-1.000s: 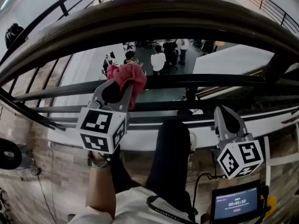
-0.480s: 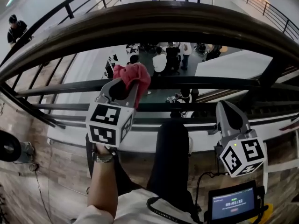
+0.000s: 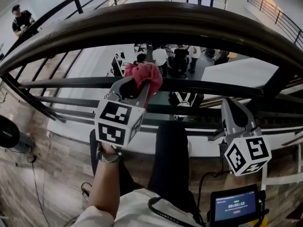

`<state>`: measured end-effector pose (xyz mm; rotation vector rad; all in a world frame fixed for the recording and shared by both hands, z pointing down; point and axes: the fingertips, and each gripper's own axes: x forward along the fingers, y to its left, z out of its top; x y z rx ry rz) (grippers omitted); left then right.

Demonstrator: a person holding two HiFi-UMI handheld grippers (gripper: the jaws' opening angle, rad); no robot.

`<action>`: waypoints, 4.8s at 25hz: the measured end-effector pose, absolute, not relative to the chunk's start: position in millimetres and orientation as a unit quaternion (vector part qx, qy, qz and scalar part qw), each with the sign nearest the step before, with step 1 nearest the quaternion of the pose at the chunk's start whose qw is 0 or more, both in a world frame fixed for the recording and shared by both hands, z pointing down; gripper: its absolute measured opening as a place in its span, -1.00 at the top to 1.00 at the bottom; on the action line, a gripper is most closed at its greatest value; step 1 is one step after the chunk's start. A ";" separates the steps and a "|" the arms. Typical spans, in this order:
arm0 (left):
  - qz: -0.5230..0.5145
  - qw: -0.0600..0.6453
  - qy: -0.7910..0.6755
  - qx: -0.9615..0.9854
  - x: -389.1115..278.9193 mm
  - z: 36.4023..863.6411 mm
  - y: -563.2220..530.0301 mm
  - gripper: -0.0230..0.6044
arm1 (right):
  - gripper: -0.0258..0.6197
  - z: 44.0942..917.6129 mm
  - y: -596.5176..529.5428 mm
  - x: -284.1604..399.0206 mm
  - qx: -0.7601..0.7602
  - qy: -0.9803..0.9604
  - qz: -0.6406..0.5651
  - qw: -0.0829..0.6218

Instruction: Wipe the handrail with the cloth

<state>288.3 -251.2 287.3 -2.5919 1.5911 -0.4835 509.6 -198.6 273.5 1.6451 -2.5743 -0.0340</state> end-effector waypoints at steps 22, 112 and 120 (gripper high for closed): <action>-0.164 0.007 0.515 -0.841 406.2 272.9 -261.8 0.70 | 0.91 242.2 -240.8 604.9 0.515 -0.856 -0.026 0.032; -0.125 0.097 0.377 -0.913 636.1 325.3 -229.1 0.70 | 0.91 286.2 -200.4 688.1 0.548 -0.835 -0.003 0.049; -0.119 0.106 0.394 -0.905 631.9 320.6 -227.7 0.70 | 0.91 281.4 -203.2 704.0 0.556 -0.829 -0.005 0.055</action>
